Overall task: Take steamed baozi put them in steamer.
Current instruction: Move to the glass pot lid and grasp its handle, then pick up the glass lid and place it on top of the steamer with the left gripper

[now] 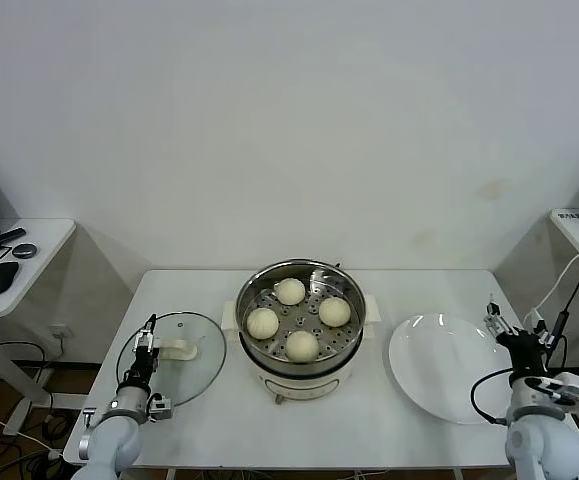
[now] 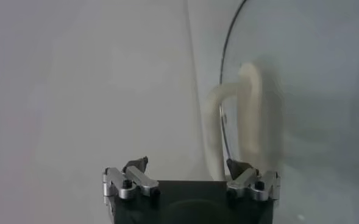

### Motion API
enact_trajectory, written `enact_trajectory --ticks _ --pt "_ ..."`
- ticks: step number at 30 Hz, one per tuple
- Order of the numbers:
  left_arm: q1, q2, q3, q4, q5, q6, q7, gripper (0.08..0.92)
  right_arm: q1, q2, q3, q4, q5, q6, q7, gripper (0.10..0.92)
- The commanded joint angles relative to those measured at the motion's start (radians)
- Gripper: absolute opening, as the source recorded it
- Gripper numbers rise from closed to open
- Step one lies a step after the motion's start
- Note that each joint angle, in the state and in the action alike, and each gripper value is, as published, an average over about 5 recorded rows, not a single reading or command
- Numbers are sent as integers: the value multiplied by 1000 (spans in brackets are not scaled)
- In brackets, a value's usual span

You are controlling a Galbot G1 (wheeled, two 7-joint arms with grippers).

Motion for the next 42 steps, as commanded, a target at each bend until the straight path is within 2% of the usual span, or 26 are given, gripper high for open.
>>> enact_trajectory --ticks 1,6,13,19,25,29,36,38,42 --pt "-72 6 9 111 -26 -20 -45 823 -17 3 8 4 -1 1 2 823" --pt "-73 -4 7 130 -32 -44 -92 823 -21 8 5 4 -5 2 3 823" --pt "-81 -12 9 133 -36 -81 -109 807 -27 17 -3 5 -13 7 4 823" --pt "-85 -22 11 159 -21 -109 -139 658 -30 15 -1 7 -15 6 3 823" --pt "-82 -17 8 155 -21 -99 -113 485 -31 16 -6 8 -17 5 3 823" --pt "-61 -19 9 92 -50 -3 -56 372 -32 16 -15 6 -21 6 2 823" --pt "-6 -62 3 -126 -119 327 82 187 -21 18 -32 1 -24 5 2 823" --pt "9 -70 0 -178 -111 383 111 175 -18 19 -37 1 -25 4 2 823" --pt "46 -76 0 -257 -47 449 95 173 -13 22 -44 0 -26 5 2 823"
